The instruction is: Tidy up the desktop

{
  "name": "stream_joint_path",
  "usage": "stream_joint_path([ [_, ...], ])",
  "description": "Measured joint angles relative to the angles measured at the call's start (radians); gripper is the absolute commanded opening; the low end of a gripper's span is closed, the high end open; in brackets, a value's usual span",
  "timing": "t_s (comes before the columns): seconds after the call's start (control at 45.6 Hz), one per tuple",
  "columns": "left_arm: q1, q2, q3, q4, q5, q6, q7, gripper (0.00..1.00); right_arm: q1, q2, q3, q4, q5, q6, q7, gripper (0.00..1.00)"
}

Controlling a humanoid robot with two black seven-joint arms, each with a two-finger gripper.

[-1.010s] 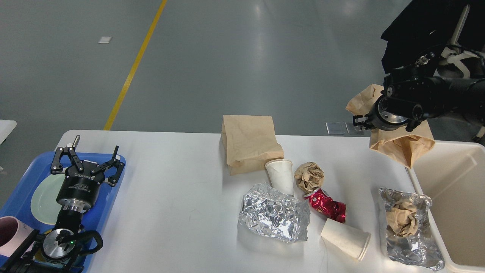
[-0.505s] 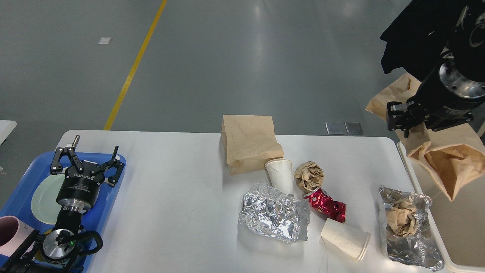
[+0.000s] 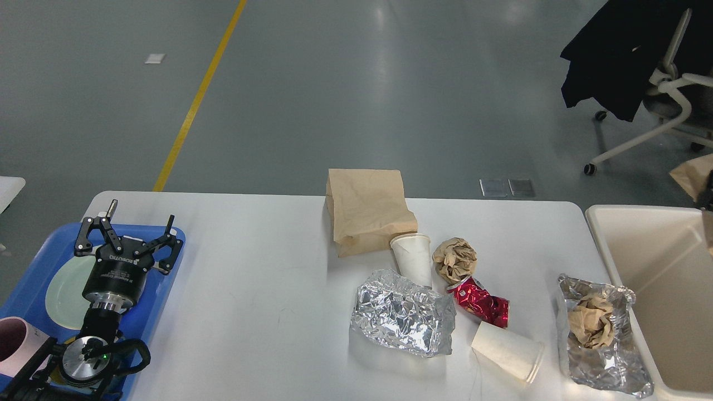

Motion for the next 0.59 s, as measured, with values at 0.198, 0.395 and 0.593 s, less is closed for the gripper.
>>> stream_joint_path([
  [0.198,0.0,0.0,0.0,0.0,0.0,0.0,0.0,0.97,-0.432,-0.167,0.249,-0.371,-0.032,-0.003,0.005,0.0],
  [0.395,0.0,-0.001,-0.001,0.0,0.0,0.0,0.0,0.97,-0.914,-0.148,0.619,-0.707,-0.033,-0.025,0.006,0.0],
  [0.593,-0.001,-0.001,-0.001,0.0,0.0,0.0,0.0,0.97,-1.276,0.015,0.854,-1.027,-0.031,-0.093,0.006,0.0],
])
